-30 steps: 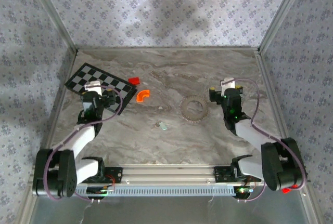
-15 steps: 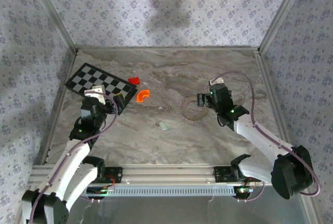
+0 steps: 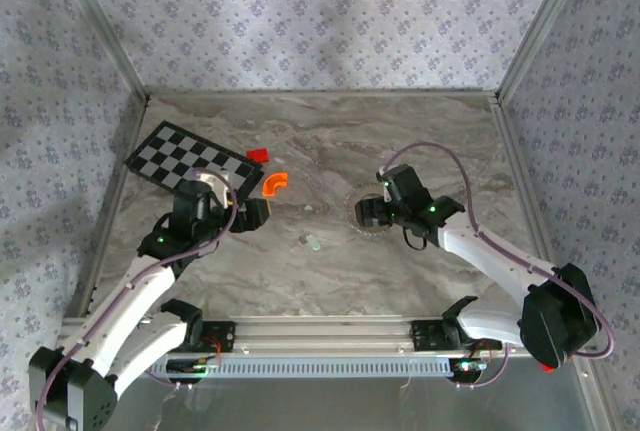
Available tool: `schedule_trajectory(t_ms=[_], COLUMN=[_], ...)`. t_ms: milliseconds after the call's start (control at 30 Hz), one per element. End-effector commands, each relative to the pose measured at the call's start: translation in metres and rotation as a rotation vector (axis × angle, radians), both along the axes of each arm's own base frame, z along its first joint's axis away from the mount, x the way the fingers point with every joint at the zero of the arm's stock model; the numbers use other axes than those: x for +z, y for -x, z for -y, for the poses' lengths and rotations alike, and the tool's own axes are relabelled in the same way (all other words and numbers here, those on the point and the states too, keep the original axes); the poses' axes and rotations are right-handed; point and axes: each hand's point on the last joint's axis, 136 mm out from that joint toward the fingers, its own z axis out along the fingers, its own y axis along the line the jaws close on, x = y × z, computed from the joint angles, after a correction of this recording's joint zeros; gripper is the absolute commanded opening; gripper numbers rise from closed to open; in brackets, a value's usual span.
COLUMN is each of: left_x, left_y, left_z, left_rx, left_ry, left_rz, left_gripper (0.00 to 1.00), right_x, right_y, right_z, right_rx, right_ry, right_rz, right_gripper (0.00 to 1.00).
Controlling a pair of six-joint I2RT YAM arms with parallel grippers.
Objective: Put the keys on the keyring
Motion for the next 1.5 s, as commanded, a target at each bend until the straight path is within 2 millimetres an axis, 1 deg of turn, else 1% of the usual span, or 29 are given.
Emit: schedule_trajectory(t_ms=[0, 100, 200, 233, 300, 433, 567, 700, 833, 933, 1067, 1200, 1333, 1467], left_x=[0.01, 0.01, 0.011, 0.011, 0.01, 0.007, -0.003, -0.023, -0.046, -0.056, -0.075, -0.082, -0.09, -0.098], left_y=[0.009, 0.014, 0.018, 0.018, 0.016, 0.012, 0.004, -0.001, -0.008, -0.011, -0.021, -0.027, -0.029, -0.03], left_z=[0.019, 0.032, 0.049, 0.054, 0.062, 0.089, 0.118, 0.152, 0.189, 0.214, 0.232, 0.242, 0.248, 0.249], left_rx=[-0.075, -0.122, -0.163, -0.169, -0.154, -0.179, -0.21, -0.252, -0.297, -0.336, -0.345, -0.351, -0.346, -0.323], left_ry=[0.043, 0.036, 0.045, 0.049, 0.061, 0.073, 0.058, 0.04, 0.013, -0.007, -0.071, -0.101, -0.129, -0.172], left_rz=[-0.026, -0.033, -0.037, -0.041, -0.045, -0.036, -0.05, -0.084, -0.13, -0.146, -0.176, -0.188, -0.203, -0.207], left_gripper=[1.0, 1.0, 0.99, 0.96, 0.91, 0.82, 0.7, 0.58, 0.53, 0.49, 0.44, 0.4, 0.36, 0.34], right_x=[-0.009, -0.009, -0.009, -0.01, -0.011, -0.011, -0.007, -0.008, -0.009, -0.012, -0.021, -0.023, -0.024, -0.024], right_y=[0.02, 0.027, 0.035, 0.038, 0.037, 0.031, 0.025, 0.022, 0.021, 0.02, 0.02, 0.021, 0.021, 0.022], right_z=[-0.01, -0.014, -0.013, -0.011, -0.003, 0.014, 0.027, 0.043, 0.054, 0.06, 0.067, 0.072, 0.074, 0.075], right_rx=[0.034, 0.053, 0.067, 0.059, 0.029, -0.021, -0.067, -0.118, -0.16, -0.176, -0.198, -0.217, -0.222, -0.222], right_ry=[-0.045, -0.081, -0.104, -0.115, -0.125, -0.16, -0.245, -0.26, -0.281, -0.293, -0.295, -0.31, -0.322, -0.341], right_rz=[-0.084, -0.1, -0.111, -0.124, -0.127, -0.133, -0.125, -0.098, -0.081, -0.078, -0.093, -0.083, -0.08, -0.074], right_gripper=[1.0, 1.0, 1.0, 1.0, 1.0, 1.0, 1.0, 1.0, 1.0, 1.0, 1.0, 1.0, 1.0, 1.0])
